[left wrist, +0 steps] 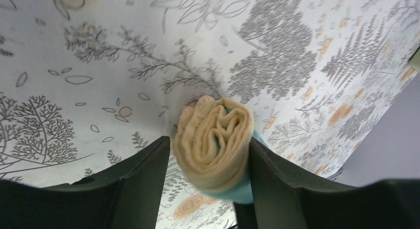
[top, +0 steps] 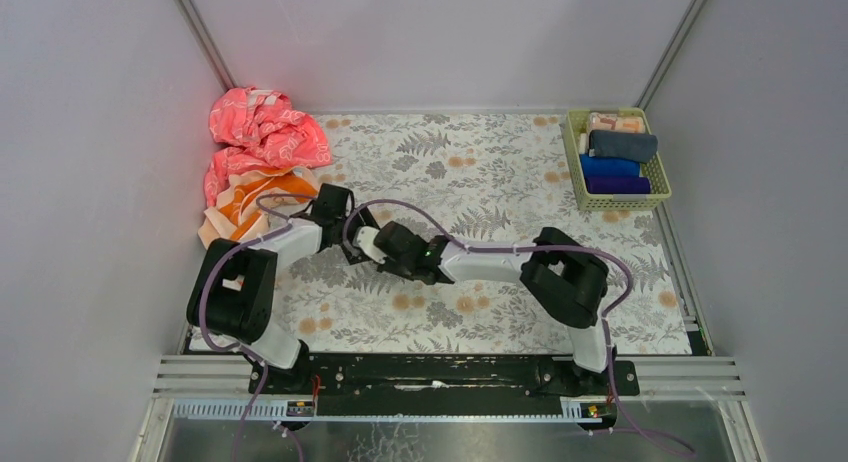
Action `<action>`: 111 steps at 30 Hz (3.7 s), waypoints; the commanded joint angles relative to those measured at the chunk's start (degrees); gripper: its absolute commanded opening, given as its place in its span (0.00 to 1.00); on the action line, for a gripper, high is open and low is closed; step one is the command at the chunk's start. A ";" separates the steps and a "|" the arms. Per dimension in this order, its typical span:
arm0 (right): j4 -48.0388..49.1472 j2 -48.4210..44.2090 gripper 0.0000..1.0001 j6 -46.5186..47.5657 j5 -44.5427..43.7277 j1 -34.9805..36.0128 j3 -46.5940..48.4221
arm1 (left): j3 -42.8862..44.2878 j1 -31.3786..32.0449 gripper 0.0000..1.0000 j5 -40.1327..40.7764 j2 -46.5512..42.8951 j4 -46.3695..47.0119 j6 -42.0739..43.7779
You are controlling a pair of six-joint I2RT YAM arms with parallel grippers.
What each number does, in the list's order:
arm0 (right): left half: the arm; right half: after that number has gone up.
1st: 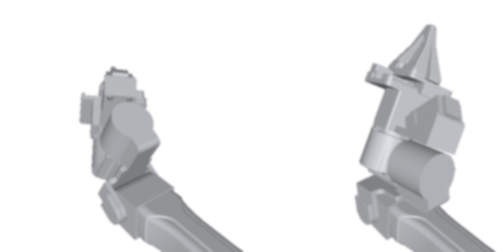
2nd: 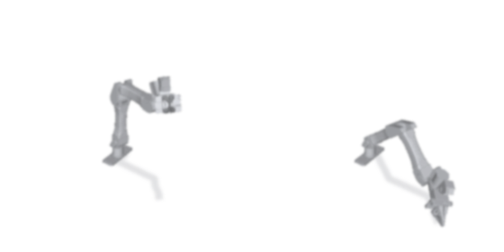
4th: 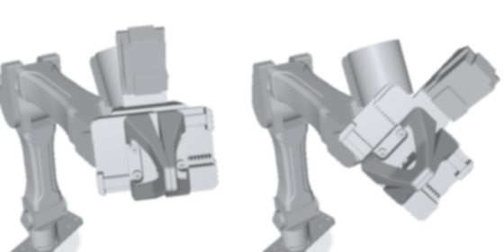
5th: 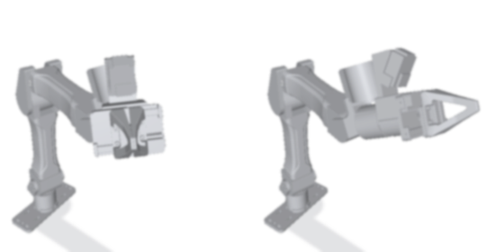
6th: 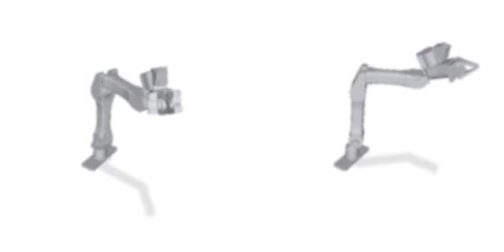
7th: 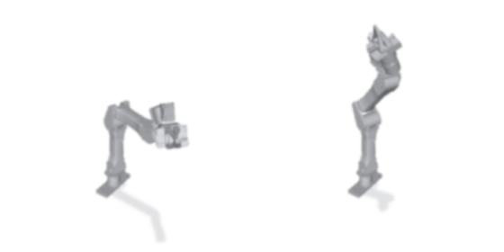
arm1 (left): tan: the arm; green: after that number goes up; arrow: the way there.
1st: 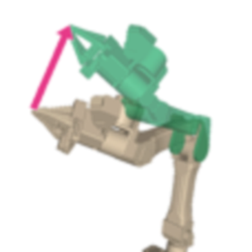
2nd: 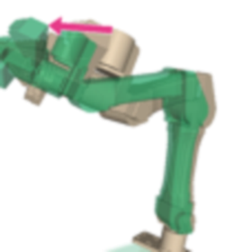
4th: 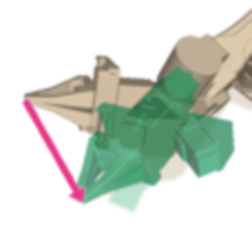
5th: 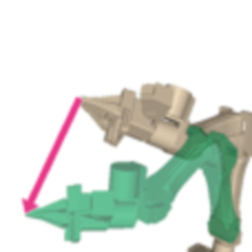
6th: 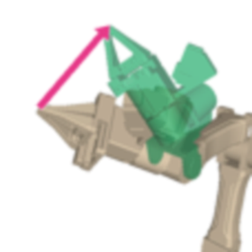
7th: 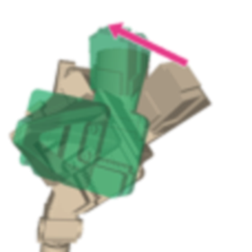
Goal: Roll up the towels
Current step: Roll the towel into the bin, then place the towel in the bin.
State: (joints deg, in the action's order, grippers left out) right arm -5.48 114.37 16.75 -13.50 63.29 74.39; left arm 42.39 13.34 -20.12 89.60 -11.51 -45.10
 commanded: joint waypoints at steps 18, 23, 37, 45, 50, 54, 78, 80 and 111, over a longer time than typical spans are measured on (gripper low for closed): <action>-32.55 -23.83 0.00 -38.77 -19.64 -33.14 0.78 | 18.75 -8.58 0.73 19.63 -20.70 -20.74 20.11; -36.16 -22.71 0.00 -45.83 -18.33 -46.76 5.61 | 17.61 -8.60 0.73 21.43 -21.68 -20.75 21.14; -44.98 -2.28 0.00 -64.95 -25.30 -68.44 28.82 | 16.24 -8.55 0.75 24.77 -22.65 -20.84 21.81; -43.29 7.78 0.00 -70.40 -21.66 -72.32 36.16 | 15.93 -9.25 0.75 24.98 -21.86 -20.81 21.76; -40.58 12.33 0.00 -71.96 -14.30 -73.28 39.19 | 15.79 -9.71 0.75 24.83 -21.41 -20.75 21.60; -37.88 12.06 0.00 -73.41 -10.05 -73.31 38.75 | 15.57 -10.18 0.75 24.08 -20.94 -20.49 21.47; -32.63 3.99 0.62 -71.62 -7.60 -73.30 33.00 | 14.03 -12.41 0.77 20.96 -21.35 -19.34 20.47; -32.67 2.97 0.67 -71.61 -7.43 -73.30 32.65 | 13.87 -12.57 0.77 20.82 -21.57 -19.13 20.25; -4.70 -42.23 0.95 -44.56 20.02 -58.97 -21.84 | 16.19 -38.30 0.78 29.48 1.96 -21.73 14.77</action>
State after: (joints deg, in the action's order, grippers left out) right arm -16.40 77.52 -31.81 2.70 2.37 54.61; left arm 55.66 -23.09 8.97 85.32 -32.60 -30.63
